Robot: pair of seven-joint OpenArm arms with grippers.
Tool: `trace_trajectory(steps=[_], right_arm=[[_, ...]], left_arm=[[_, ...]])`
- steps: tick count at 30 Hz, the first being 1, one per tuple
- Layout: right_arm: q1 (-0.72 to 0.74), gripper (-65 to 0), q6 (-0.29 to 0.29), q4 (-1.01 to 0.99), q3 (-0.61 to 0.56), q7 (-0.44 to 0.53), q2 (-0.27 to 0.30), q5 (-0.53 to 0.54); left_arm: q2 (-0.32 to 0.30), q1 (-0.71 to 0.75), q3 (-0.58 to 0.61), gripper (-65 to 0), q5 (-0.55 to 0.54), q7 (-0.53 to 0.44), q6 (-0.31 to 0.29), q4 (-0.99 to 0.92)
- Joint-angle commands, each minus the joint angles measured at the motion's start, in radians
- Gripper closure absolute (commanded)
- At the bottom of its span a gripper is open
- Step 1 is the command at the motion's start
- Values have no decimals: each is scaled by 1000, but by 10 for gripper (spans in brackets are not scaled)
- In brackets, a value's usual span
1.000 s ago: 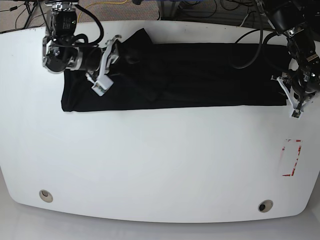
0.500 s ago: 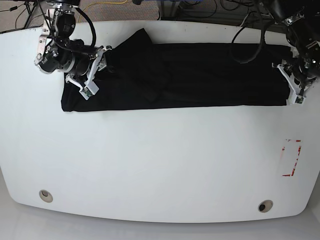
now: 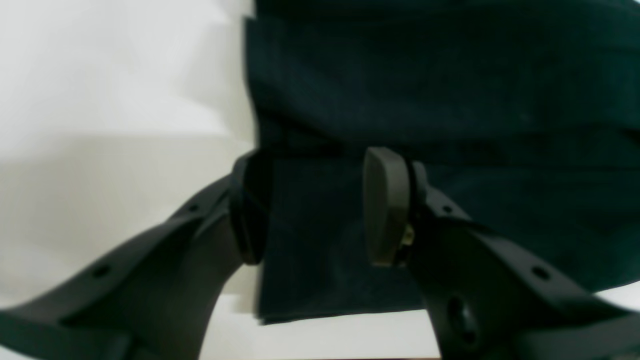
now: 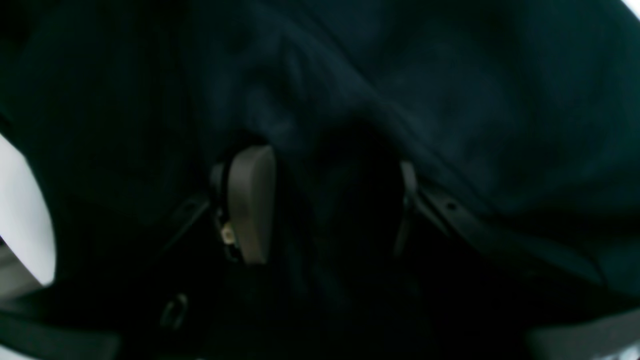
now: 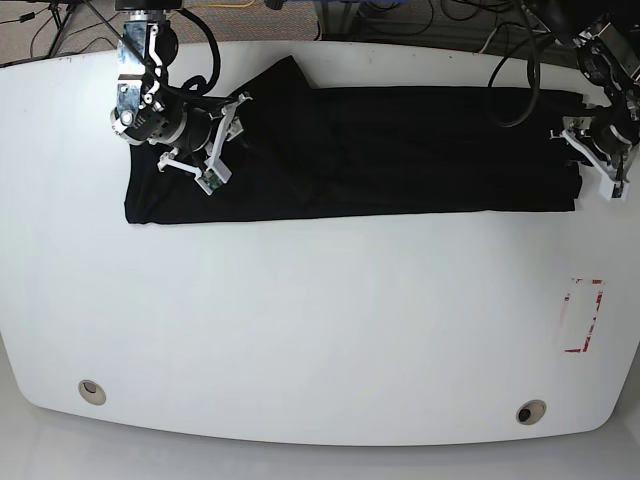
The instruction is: Layout the t-shirt on the table in an organized manner, then fold the t-shirt properly
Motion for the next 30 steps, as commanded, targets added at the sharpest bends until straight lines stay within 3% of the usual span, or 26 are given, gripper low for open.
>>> trace_trajectory(steps=[1,7,14,30], right_arm=[[14,-298,-10,-39,1,-16,8,-25],[14,-298,-10,-61,1,-14,11,-25],[11,-298,-10,-59,-4,-14,9,-25],[11,-298,-10,-59,-13,-14,8,-24]], left_arm=[[-20,-4,-45,-279,-39,-6,-1,-41],[-83,13,-87,-293,-117,-4,-1,-165],[-160,30,-82,-424,-257,-6,-1,-301],[-171,-1,-76,-428,-275,-13,-1,-433]])
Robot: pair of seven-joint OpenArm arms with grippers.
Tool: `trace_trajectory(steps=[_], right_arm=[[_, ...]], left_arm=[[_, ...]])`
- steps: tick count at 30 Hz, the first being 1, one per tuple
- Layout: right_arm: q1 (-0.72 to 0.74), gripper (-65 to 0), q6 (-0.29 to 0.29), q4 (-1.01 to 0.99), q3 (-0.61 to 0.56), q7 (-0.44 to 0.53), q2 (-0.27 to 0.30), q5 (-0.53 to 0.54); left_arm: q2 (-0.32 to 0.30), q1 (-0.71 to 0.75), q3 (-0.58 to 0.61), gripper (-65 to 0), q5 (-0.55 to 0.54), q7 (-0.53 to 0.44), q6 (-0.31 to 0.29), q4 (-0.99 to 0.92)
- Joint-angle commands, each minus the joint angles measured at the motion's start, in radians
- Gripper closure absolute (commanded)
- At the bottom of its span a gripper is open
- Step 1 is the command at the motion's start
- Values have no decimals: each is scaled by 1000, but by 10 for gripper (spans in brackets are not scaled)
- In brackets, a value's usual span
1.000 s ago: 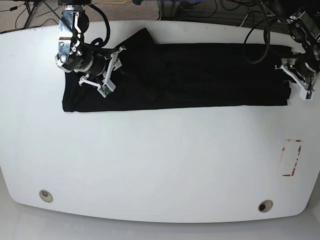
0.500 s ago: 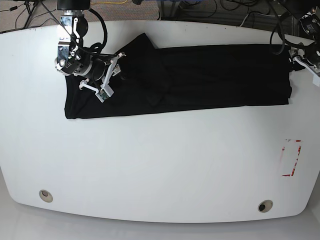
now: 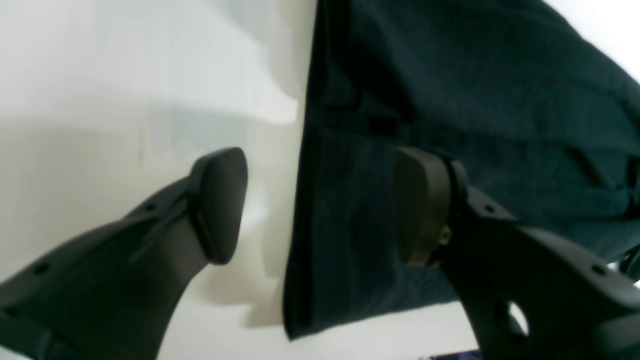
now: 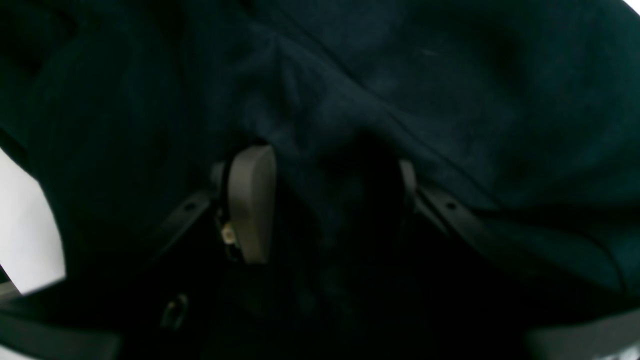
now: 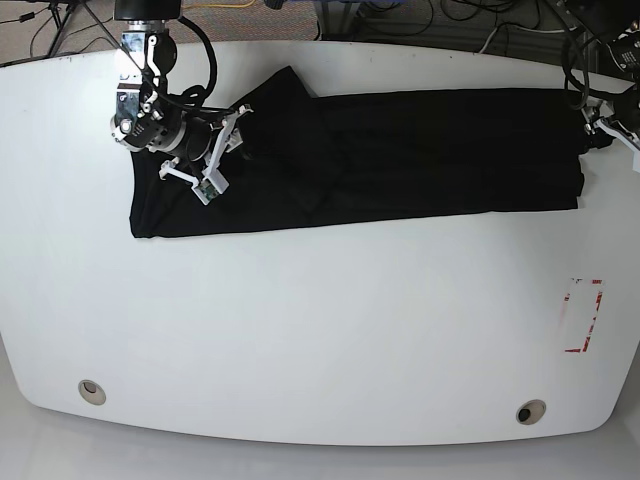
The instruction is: Layout the t-shirt on the table in an organized manner, then fold the t-shirt properly
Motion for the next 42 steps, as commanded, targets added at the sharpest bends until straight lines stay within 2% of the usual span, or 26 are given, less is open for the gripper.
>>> trace_trajectory(steps=[1,11,14,21,24,27,36,42], right_arm=[[-9,-298,-5,-6,-6,-62,5,-34],[-9,-298,-5,-6,-3,-62,4,-33],[-9,-298,-5,-6,2,-62,-4,1],[-9,-298,-5,-6,2,-62,1,67],[-9,-298,-5,-7,2,-62,-1,66],[-9,-298,-5,-9,2,-62,-4,66],[-7,-298,-5,-10,2,-62,-6,66],[-4,-298,-5,-10,2,-62,-4,66]], left_arm=[[-3,-17,12,-428,33,26,3,-12],[1,-44,158,-418,33,26,3,-13],[1,-55,195,-360,33,26,3,-13],[1,-55,227,-143,47,26,3,-8],[-3,-60,250,-94,94,26,3,-7],[-5,-61,253,-89,143,26,3,18],[0,-25,262,-87,277,10,3,266],[0,-5,348,-87,317,12,3,463]])
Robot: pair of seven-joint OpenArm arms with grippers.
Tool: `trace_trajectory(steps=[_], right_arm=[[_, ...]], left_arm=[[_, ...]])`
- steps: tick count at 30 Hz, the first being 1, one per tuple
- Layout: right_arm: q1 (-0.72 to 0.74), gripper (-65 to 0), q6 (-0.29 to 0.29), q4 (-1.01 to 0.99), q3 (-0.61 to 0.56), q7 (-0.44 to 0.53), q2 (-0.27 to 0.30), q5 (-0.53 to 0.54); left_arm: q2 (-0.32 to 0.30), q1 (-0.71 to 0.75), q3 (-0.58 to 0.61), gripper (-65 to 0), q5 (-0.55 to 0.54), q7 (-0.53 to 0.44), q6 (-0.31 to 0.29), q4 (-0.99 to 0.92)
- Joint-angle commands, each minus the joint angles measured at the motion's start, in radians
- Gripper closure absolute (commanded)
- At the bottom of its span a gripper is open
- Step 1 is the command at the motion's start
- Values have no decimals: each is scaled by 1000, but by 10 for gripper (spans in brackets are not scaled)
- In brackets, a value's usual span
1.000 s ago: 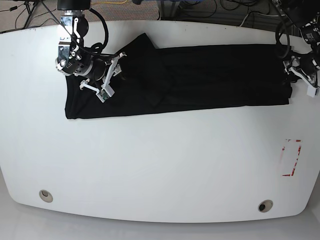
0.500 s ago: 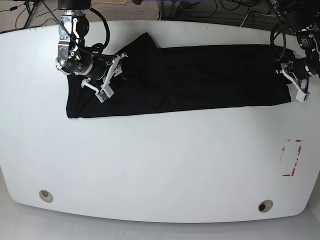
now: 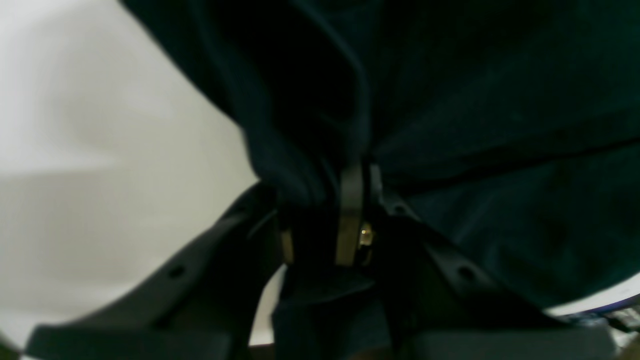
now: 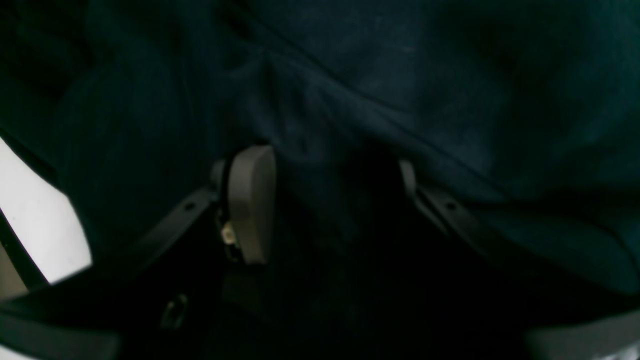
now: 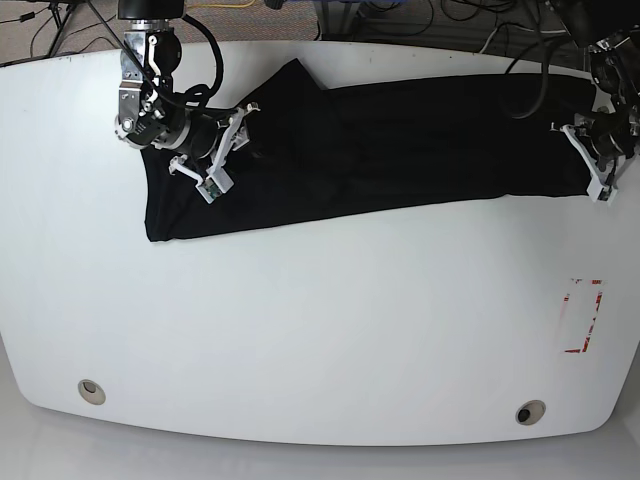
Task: Layout the t-shirt on the table in an organized manner, then fold the t-shirt properly
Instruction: 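Move the left gripper to the strip's other end and grasp the fabric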
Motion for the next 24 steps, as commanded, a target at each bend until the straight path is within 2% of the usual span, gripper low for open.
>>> trace_trajectory(steps=[1,8,11,18,24], right_arm=[[-2,-298,-2,1,0,-44,8,-29],[-2,-298,-2,1,0,-44,7,-29],[-2,-298,-2,1,0,-44,7,-29],[-2,-298,-2,1,0,-44,5,-29],[-2,-298,-2,1,0,-44,5,-29]], left_arm=[[-19,-5,33,-87,-24,-26,-1,100],[-12,14,167,-87,-24,29,-1,303],[12,12,214,-87,-24,52,-1,349],[70,-6,268,-87,-20,71,-1,380],[73,-8,266,-89,-18,71,-1,373]])
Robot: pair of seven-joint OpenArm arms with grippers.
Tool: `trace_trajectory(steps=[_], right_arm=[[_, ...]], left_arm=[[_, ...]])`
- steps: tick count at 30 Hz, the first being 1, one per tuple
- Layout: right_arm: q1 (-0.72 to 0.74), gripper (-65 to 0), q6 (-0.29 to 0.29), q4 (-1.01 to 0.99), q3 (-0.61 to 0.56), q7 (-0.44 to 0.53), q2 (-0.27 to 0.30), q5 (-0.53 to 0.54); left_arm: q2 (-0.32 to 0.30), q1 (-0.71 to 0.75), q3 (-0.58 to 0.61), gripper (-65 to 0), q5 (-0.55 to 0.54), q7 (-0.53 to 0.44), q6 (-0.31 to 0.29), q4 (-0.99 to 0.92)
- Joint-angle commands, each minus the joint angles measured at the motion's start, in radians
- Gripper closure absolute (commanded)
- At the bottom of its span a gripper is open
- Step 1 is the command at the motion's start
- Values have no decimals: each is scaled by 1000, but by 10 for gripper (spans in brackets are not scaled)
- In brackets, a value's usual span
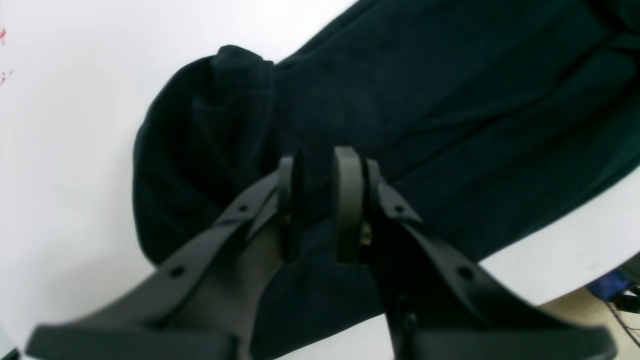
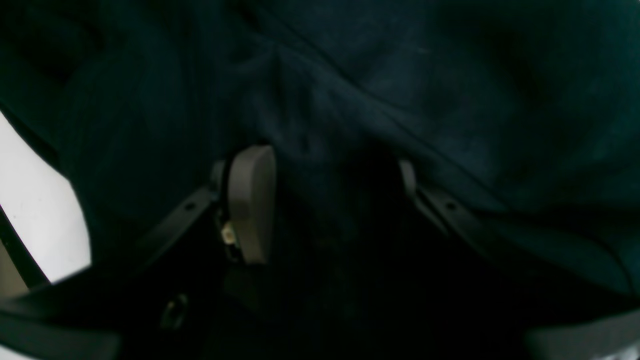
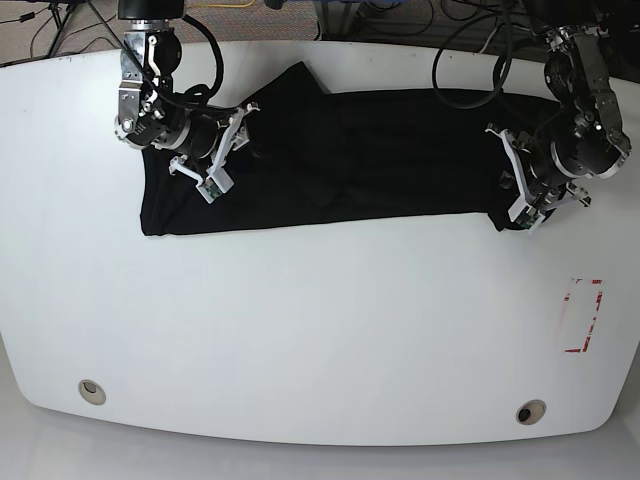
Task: Layout the t-shirt on the table in an organized manner, then fold the t-shirt properly
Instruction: 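Move the left gripper to the strip's other end and grasp the fabric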
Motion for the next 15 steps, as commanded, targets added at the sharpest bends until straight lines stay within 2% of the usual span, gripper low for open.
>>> trace_trajectory(steps=[1,6,10,13,15], right_arm=[[-2,-298,-6,1,1,-39,7,-31],[-2,-298,-6,1,1,-39,7,-26],[-2,-298,-6,1,1,-39,7,-29],[-2,-298,-6,1,1,-39,7,-26],[-2,-298,-6,1,1,-39,7,-29]], left_arm=[[-12,-10,-13,-89,-3,-5,-1,13],[-15,-10,-61,-92,-3,-5,-1,11],[-15,-12,-145,-104,-8,-6,-1,8],[-17,-12,-216,-163,-8,-6,-1,3],[-22,-12,-266,-225,-10,-6,-1,-14]])
